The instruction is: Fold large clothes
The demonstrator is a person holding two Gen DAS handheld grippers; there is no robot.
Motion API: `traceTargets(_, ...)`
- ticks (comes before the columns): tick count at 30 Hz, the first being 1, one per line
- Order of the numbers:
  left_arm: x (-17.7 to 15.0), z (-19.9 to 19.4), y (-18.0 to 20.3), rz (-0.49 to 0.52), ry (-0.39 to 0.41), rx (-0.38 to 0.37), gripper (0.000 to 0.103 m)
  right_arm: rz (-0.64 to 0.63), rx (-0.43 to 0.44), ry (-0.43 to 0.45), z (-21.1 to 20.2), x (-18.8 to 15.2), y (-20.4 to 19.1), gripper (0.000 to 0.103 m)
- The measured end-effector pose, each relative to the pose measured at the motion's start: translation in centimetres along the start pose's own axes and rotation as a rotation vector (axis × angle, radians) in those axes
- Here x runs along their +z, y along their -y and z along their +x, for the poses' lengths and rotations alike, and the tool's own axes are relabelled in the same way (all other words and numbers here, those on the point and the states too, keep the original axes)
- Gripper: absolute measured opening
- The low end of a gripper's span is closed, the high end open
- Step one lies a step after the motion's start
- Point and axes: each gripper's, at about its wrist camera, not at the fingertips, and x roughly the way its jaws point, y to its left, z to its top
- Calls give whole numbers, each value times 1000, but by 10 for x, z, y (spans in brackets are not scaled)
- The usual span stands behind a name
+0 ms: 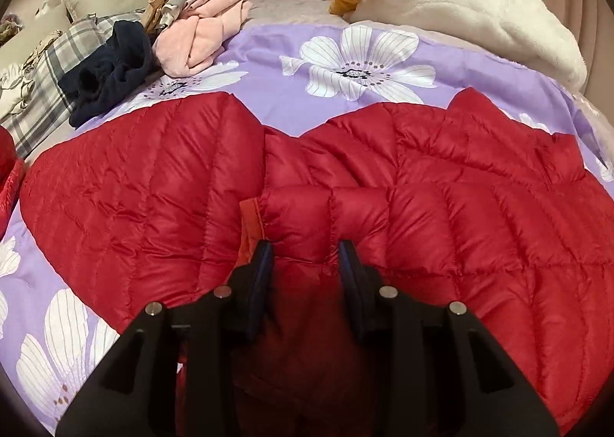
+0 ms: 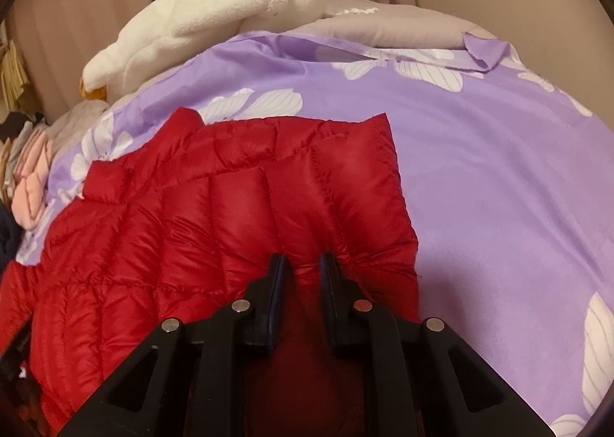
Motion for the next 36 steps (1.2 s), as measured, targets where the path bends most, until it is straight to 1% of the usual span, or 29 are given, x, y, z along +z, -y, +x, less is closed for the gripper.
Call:
traceTargets(2,0,-3,-8,-23,-6,-30,36,-16,-22,-9,-4,2,-6,16)
traceTargets(5,9,-21,-32,-34,-40,-119,38,-53,-67,-73,-22,10,-12,18)
traceTargets(6,9,-32,-45,-49,-21,-142,42,-58,-55,-80,-36,10,-13,27)
traceTargets(7,8,-46,-64,-77,15,-128,47,-71,-28,-63,-54,9,-12,41)
traceTargets(8,8,-60,-88,-117,58,-85,61,-82,-23,-35,-69,9,-11,48)
traceTargets(9,9,-71,-115,-172,91,-52,75,-87,-35,1,-87,8,-9,59)
traceTargets(10,10,-77,-137,-217,101,-50,81,-88,-43,38,-103,7,-5,68)
traceTargets(11,12,-81,-166,-269,98,-72,86,-84,-35,80,-122,5,-1,70)
traceTargets(12,13,-82,-193,-313,84,-92,87,-74,-11,114,-141,3,4,73)
traceTargets(13,14,-80,-214,-351,68,-87,87,-63,3,129,-153,1,8,74)
traceTargets(14,12,-77,-236,-394,50,-53,87,-48,8,137,-167,-2,12,76)
traceTargets(15,10,-73,-262,-449,31,0,86,-38,3,139,-174,-4,15,80)
traceTargets(16,7,-68,-283,-497,20,30,86,-28,-5,148,-184,-9,17,84)
traceTargets(17,5,-66,-296,-525,18,37,86,-27,-6,156,-188,-11,18,86)
traceTargets(19,2,-51,-325,-592,12,12,87,-41,-11,172,-196,-18,19,86)
traceTargets(20,2,-43,-335,-622,1,15,86,-53,-24,175,-198,-22,18,86)
traceTargets(22,3,-20,-350,-672,-6,14,85,-62,-62,170,-197,-25,17,86)
traceTargets(23,5,-7,-354,-683,-18,-6,79,-57,-85,170,-197,-29,17,86)
traceTargets(24,6,6,-355,-690,-39,-32,66,-52,-103,169,-197,-32,18,86)
traceTargets(25,6,21,-353,-701,-75,-42,62,-47,-125,168,-198,-33,20,86)
traceTargets(26,7,27,-349,-692,-61,-19,61,-42,-150,168,-198,-34,22,86)
traceTargets(27,11,26,-341,-660,-12,13,58,-39,-174,171,-198,-36,23,86)
traceTargets(28,16,29,-335,-627,-7,21,52,-30,-212,176,-197,-36,27,86)
traceTargets(30,25,38,-320,-558,-26,26,33,-23,-257,187,-200,-37,32,86)
traceTargets(31,29,36,-313,-528,-16,42,28,-25,-280,196,-200,-36,35,86)
traceTargets(32,33,31,-307,-498,1,55,18,-24,-290,201,-202,-38,37,86)
traceTargets(33,38,23,-298,-455,26,80,14,-19,-296,204,-204,-37,40,86)
traceTargets(34,39,17,-294,-425,48,99,13,-12,-292,208,-205,-37,43,86)
traceTargets(36,51,-1,-280,-368,112,96,12,11,-259,215,-210,-35,50,86)
